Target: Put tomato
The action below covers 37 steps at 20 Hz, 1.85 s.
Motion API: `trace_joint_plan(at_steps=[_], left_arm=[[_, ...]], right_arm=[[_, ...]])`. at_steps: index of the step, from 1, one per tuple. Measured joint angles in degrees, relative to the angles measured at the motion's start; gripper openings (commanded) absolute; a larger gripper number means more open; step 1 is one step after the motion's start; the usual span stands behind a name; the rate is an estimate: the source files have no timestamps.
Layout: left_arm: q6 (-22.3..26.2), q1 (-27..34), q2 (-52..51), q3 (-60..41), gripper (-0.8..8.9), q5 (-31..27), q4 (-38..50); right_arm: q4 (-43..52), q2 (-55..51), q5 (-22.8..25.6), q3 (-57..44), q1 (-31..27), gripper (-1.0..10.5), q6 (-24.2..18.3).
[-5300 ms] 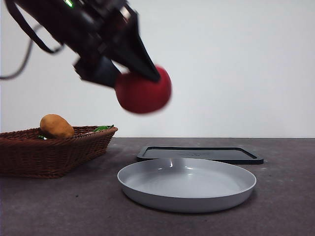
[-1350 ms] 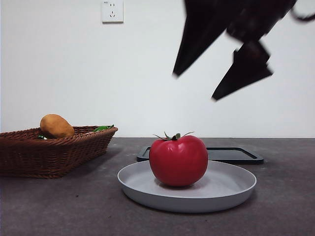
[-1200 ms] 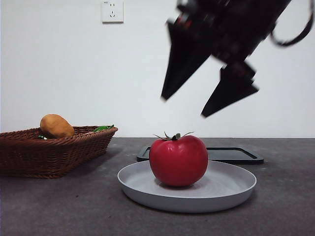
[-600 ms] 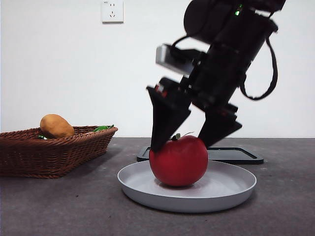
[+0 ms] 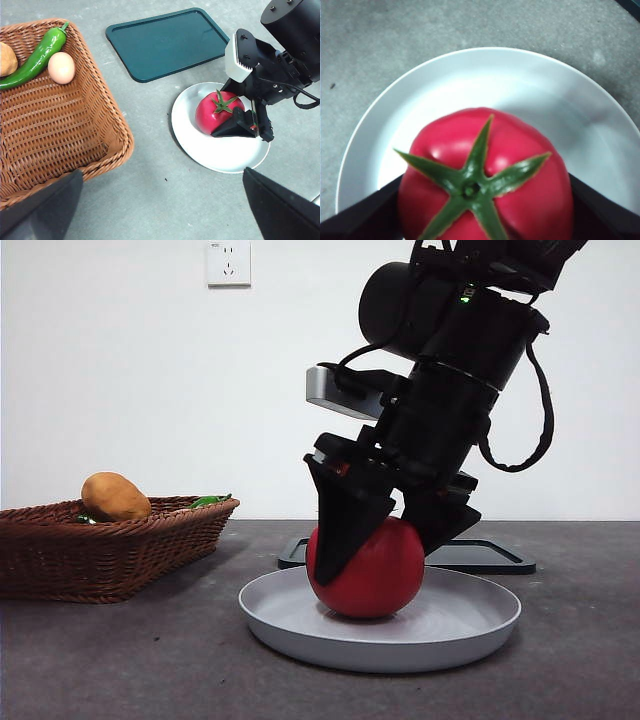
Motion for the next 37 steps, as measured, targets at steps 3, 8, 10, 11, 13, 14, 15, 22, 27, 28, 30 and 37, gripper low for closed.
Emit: trace_joint_plan(at_steps=[3, 8, 10, 11, 13, 14, 15, 22, 27, 28, 30, 37], left_arm=[[0.0, 0.02, 0.0, 0.0, 4.95, 0.0, 0.0], [0.02, 0.0, 0.0, 0.0, 4.95, 0.0, 0.0], [0.0, 0.02, 0.0, 0.0, 4.96, 0.0, 0.0], [0.0, 0.02, 0.0, 0.0, 4.96, 0.0, 0.0], [0.02, 0.0, 0.0, 0.0, 4.96, 0.0, 0.0], [0.02, 0.02, 0.0, 0.0, 4.96, 0.0, 0.0], [0.02, 0.0, 0.0, 0.0, 4.96, 0.0, 0.0], [0.02, 0.0, 0.0, 0.0, 4.95, 0.0, -0.02], [0.0, 0.0, 0.0, 0.0, 4.95, 0.0, -0.04], [0.0, 0.02, 0.0, 0.0, 4.96, 0.0, -0.15], [0.02, 0.02, 0.0, 0.0, 4.96, 0.0, -1.03], [0.02, 0.0, 0.0, 0.0, 4.96, -0.02, -1.18]], right_arm=[[-2.51, -2.67, 0.24, 0.74, 0.0, 2.5, 0.0], [-1.75, -7.82, 6.54, 10.54, -2.64, 2.5, -0.07], [-1.18, -7.28, 7.3, 13.9, -5.46, 2.5, -0.22], [-0.7, -6.51, 7.37, 15.17, -6.6, 2.5, -0.52], [0.31, -3.58, 7.48, 18.29, -9.42, 2.5, -1.18], [0.9, -1.92, 7.5, 19.54, -10.49, 2.5, -1.42], [1.33, -0.28, 7.48, 20.5, -11.34, 2.5, -1.55], [9.55, 12.48, 7.1, 21.84, -15.5, 2.5, -1.99], [11.54, 19.8, 6.08, 22.91, -16.76, 2.5, -1.99], [11.63, 20.79, 5.95, 23.37, -16.96, 2.5, -1.99], [12.17, 21.35, 5.81, 24.37, -17.25, 2.5, -1.99], [11.34, 21.66, 4.61, 24.48, -17.33, 3.7, -1.97]])
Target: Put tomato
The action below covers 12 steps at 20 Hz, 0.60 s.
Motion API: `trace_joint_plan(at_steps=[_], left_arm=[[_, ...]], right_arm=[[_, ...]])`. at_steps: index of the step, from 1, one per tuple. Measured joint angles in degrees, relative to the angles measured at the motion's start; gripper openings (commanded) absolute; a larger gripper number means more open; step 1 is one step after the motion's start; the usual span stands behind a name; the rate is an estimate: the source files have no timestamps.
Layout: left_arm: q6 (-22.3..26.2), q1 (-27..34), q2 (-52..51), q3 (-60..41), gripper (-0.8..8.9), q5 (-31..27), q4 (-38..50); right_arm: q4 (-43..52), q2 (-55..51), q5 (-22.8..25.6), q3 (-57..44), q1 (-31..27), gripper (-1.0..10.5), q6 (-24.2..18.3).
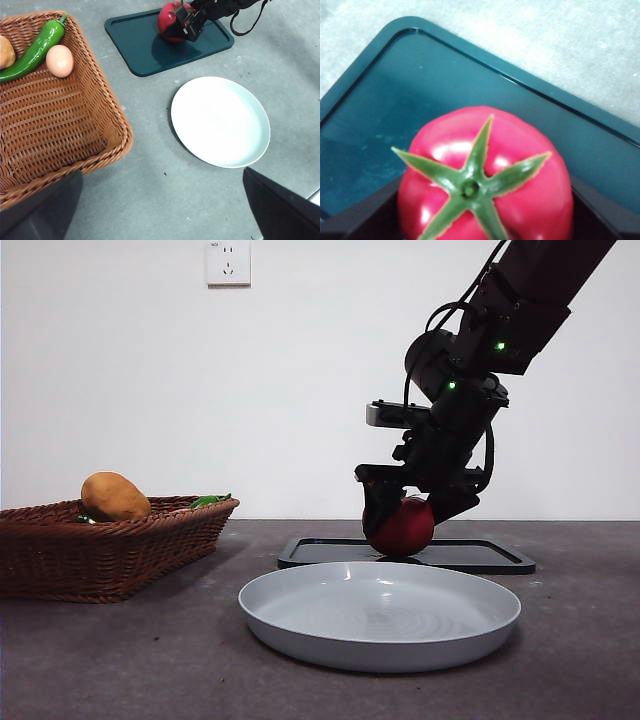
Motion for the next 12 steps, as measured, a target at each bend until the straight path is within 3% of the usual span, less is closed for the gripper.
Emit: trace_joint_plan(at_steps=[5, 12], left_arm=[[0.0, 0.02, 0.0, 0.0, 4.96, 0.02, 0.0], [0.0, 0.02, 0.0, 0.0, 4.96, 0.02, 0.02]], right_arm=[[-3.54, 0.0, -0.44, 0.37, 0.24, 5.7, 0.02], [-6.16, -2.99, -0.46, 0.33, 0.39, 5.9, 0.66]])
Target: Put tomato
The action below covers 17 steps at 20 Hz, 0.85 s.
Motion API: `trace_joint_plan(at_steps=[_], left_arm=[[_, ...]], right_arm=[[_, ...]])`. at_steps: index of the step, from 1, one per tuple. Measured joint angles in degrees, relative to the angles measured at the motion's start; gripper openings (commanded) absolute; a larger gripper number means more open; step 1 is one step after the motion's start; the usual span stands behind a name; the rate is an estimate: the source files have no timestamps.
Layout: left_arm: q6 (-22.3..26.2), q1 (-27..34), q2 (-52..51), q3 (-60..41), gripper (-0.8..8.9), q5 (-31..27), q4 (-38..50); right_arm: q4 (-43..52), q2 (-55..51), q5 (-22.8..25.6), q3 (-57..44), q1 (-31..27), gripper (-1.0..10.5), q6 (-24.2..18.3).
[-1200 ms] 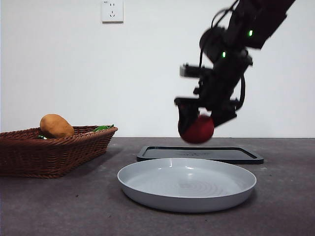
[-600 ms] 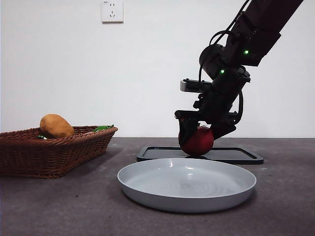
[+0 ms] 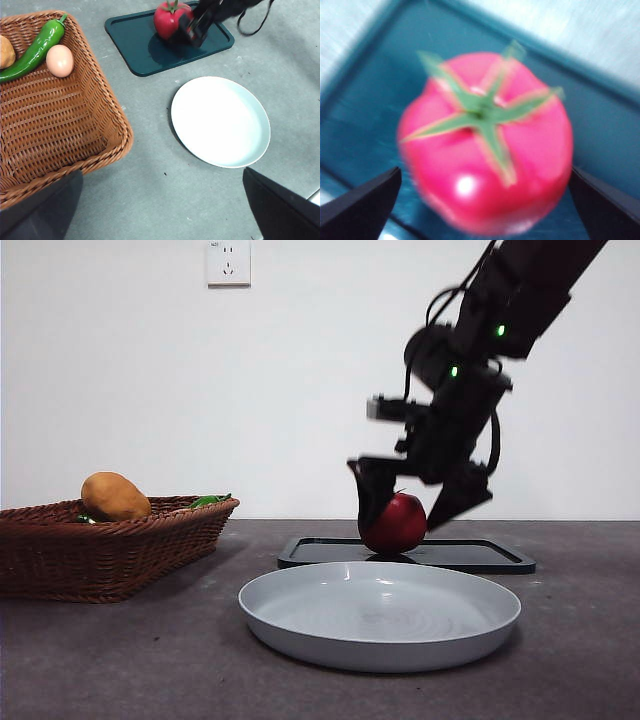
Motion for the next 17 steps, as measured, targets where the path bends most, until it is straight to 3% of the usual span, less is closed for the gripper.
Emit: trace_joint_plan(at_steps=[9, 17], left_arm=[[0.0, -0.02, 0.0, 0.0, 4.96, 0.0, 0.07], [0.0, 0.0, 0.0, 0.0, 4.96, 0.0, 0.11]], right_arm=[[-12.35, -18.64, -4.09, 0.0, 0.0, 5.9, 0.26], [-32.39, -41.64, -4.74, 0.0, 0.0, 5.9, -0.26]])
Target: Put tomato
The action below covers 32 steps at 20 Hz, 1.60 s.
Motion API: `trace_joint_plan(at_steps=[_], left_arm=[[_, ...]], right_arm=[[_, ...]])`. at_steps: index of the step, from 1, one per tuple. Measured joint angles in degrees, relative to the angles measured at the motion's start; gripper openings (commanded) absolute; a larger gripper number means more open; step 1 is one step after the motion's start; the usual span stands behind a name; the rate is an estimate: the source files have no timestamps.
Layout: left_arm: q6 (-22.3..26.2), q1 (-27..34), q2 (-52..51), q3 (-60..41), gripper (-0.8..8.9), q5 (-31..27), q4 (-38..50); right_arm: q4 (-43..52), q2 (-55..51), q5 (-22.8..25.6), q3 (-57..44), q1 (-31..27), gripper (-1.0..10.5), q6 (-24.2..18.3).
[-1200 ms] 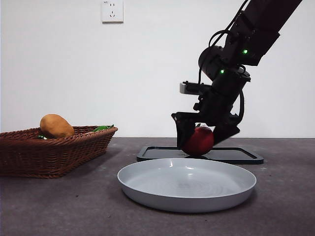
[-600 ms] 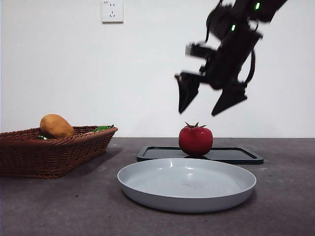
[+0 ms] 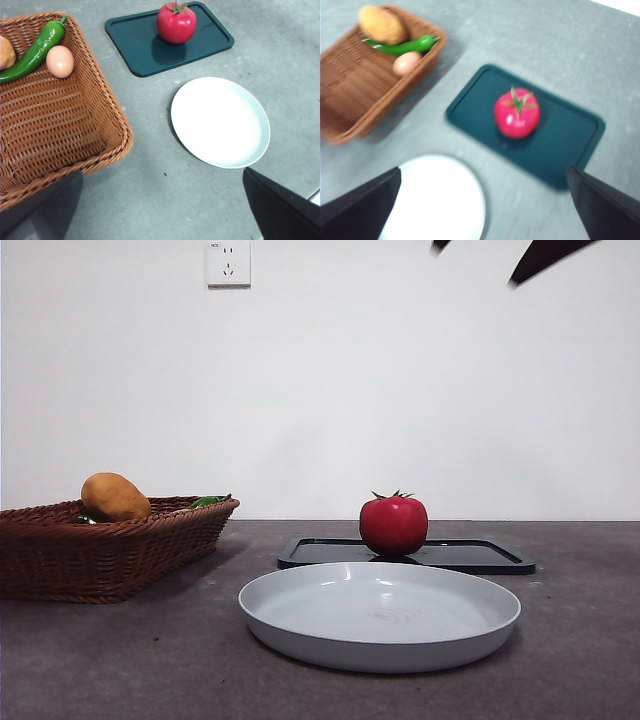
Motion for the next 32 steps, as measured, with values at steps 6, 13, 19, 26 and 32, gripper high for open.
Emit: trace_joint_plan(at_steps=[6, 13, 19, 26, 32], left_arm=[[0.0, 0.0, 0.0, 0.0, 4.96, 0.0, 0.11], [0.0, 0.0, 0.0, 0.0, 4.95, 0.0, 0.13], [-0.02, 0.0, 0.0, 0.0, 4.96, 0.0, 0.09], [0.0, -0.02, 0.0, 0.0, 4.95, 0.0, 0.0], [0.0, 0.0, 0.0, 0.0, 3.33, 0.0, -0.04]], right_arm=[[-10.86, -14.62, -4.04, -1.31, 0.0, 5.9, 0.0], [-15.1, -26.38, -10.56, -12.74, 0.0, 5.9, 0.09], [-14.14, -30.56, -13.73, -26.27, 0.0, 5.9, 1.2], [-10.45, -30.67, -14.47, -27.82, 0.0, 5.9, 2.45], [-9.86, -30.67, -14.38, -27.82, 0.0, 2.4, 2.69]])
